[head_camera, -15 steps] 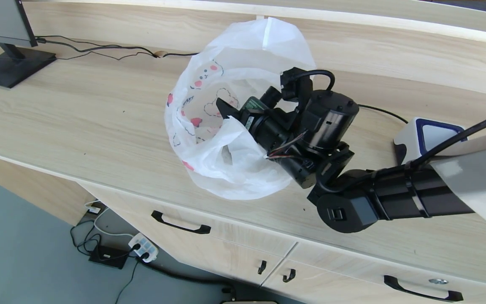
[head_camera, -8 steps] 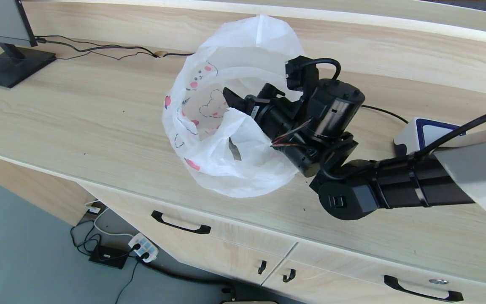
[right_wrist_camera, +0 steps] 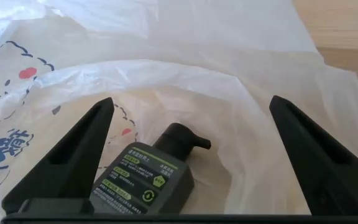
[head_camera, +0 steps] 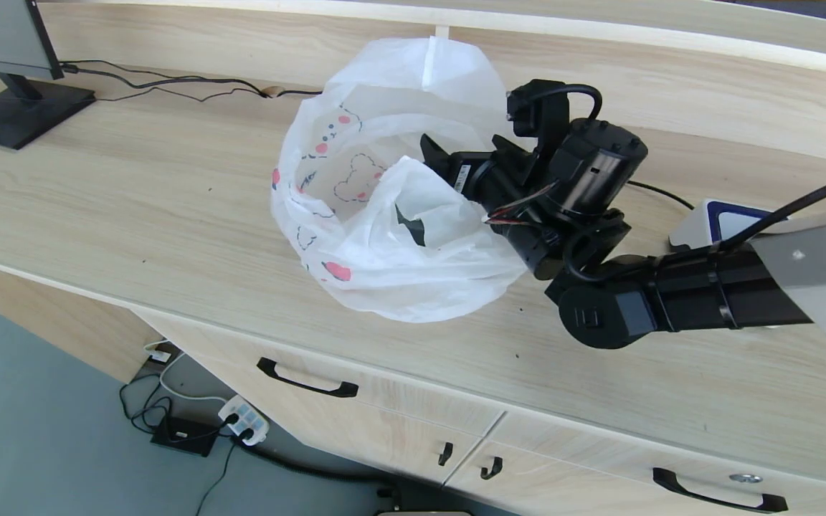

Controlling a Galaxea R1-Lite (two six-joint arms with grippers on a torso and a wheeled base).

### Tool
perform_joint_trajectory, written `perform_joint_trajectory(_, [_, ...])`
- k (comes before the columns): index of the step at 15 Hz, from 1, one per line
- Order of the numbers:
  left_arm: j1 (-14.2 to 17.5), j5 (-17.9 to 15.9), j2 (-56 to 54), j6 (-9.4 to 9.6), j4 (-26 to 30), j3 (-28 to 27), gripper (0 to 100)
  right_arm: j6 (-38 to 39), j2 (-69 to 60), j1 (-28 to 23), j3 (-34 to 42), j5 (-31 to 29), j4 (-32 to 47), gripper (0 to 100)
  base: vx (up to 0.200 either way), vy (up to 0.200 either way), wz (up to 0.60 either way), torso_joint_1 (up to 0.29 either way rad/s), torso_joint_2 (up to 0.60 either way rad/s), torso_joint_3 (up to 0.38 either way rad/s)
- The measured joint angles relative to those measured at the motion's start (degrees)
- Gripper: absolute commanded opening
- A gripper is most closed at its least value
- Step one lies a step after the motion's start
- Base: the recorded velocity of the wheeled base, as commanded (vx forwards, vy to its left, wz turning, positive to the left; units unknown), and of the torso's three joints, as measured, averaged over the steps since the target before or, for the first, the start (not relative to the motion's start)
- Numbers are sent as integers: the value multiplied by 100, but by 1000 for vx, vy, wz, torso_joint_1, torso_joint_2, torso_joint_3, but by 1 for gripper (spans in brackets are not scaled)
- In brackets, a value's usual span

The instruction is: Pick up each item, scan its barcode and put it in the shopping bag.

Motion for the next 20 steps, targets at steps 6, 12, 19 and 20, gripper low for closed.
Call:
perform_joint_trajectory(6, [0,0,0,2,0,0,100,-862,-480,174,137,-105,-580,100,0,0,0,0,0,0])
perform_joint_trajectory(12, [0,0,0,2,0,0,100,-1106,-1576,-2,1587,-222,-695,100,0,0,0,0,0,0])
perform_joint_trajectory(19, [0,0,0,0,0,0,100,-1174,-3154,-273,5294,82,-1559,100,0,0,0,0,0,0])
perform_joint_trajectory(20, [0,0,0,0,0,0,100,-1172,-3350,-297,5550,95,-1636,100,0,0,0,0,0,0])
